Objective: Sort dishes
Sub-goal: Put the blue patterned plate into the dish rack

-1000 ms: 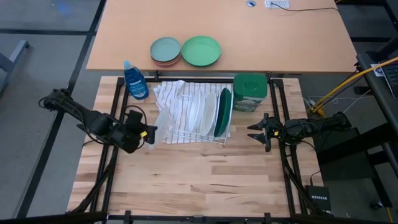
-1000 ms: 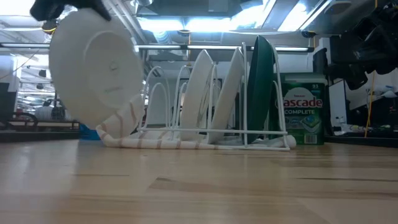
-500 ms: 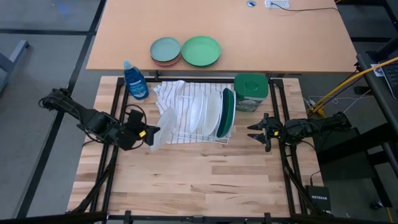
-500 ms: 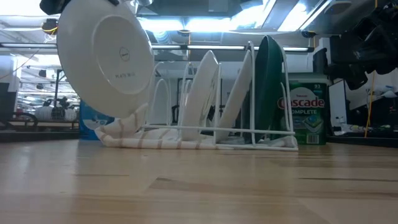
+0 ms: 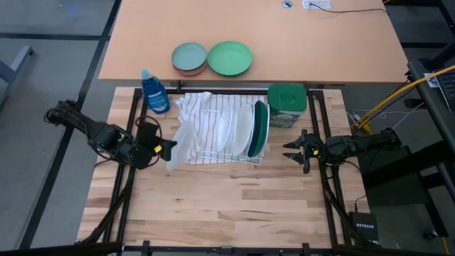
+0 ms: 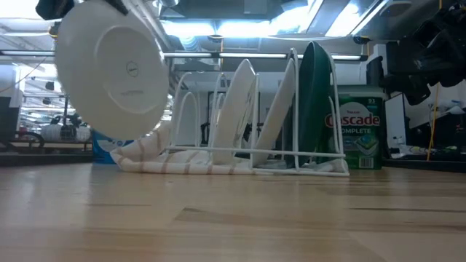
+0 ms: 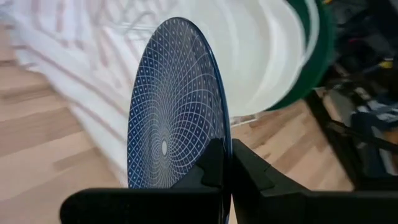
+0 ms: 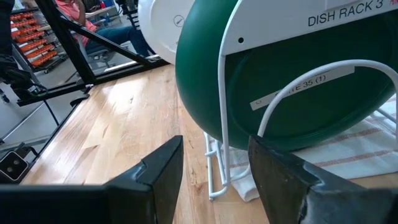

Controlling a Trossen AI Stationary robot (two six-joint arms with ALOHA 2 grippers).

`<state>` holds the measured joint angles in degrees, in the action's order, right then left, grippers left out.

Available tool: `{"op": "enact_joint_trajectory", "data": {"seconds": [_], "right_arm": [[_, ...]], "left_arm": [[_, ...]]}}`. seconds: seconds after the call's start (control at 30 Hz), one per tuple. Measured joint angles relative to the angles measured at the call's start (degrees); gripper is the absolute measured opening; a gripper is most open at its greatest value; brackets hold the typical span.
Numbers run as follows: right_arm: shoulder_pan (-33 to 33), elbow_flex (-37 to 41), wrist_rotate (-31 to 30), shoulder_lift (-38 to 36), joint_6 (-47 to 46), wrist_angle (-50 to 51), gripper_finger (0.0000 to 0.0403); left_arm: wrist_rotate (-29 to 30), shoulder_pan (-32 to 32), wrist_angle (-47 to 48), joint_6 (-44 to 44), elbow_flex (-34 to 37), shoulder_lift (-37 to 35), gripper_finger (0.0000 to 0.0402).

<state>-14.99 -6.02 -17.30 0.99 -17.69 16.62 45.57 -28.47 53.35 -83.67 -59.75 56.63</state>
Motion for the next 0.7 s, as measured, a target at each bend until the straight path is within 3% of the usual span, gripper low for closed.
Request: {"op": "enact_joint_trajectory", "data": {"seconds": [0.17,0.4,0.7], "right_arm": [[-0.01,0.00,0.00,-0.02,0.00,0.00,0.0186],[-0.01,0.00,-0.01,-0.01,0.00,0.00,0.0186],[-0.01,0.00,0.00,0.00,0.00,-0.02,0.0186]], "left_arm": [[0.36,0.00,4.58,-2.52,0.00,-2.38,0.0000],[1.78,0.00,3.90,-0.91,0.00,-7.18,0.0000],[0.59,-0.02,-7.64,14.32,0.00,-13.43,0.0000]]}}
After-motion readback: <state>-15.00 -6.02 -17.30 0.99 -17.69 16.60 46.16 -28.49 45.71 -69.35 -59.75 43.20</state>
